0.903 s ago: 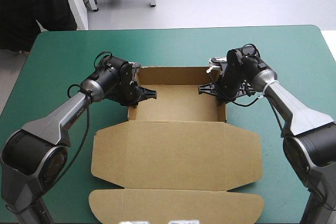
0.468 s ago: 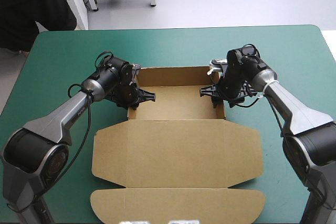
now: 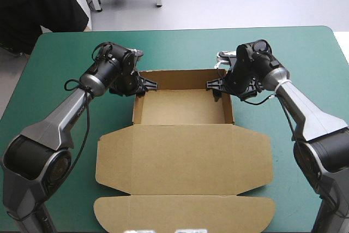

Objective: Fold the box

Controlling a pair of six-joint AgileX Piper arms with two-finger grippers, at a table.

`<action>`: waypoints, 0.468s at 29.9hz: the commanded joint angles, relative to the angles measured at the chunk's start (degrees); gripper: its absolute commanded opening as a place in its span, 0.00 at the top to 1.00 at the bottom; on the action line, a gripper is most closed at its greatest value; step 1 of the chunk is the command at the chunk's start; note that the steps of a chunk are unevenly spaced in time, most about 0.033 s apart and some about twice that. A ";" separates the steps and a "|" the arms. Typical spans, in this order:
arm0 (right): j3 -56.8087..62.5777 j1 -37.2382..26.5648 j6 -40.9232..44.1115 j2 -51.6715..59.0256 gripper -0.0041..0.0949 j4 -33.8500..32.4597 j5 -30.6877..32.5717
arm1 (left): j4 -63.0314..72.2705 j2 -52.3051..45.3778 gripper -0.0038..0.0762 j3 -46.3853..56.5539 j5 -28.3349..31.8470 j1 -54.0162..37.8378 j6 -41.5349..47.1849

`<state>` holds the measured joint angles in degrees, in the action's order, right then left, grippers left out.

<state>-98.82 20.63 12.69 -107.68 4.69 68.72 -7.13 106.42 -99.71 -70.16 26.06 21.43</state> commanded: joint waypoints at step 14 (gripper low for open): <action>-5.09 -0.30 0.53 15.67 0.21 -3.26 3.09 | -0.30 -12.60 0.96 -12.44 -3.51 0.07 -10.80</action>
<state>-104.15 20.62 13.18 -96.99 1.89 71.10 -6.51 100.46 -111.59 -71.56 26.06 10.98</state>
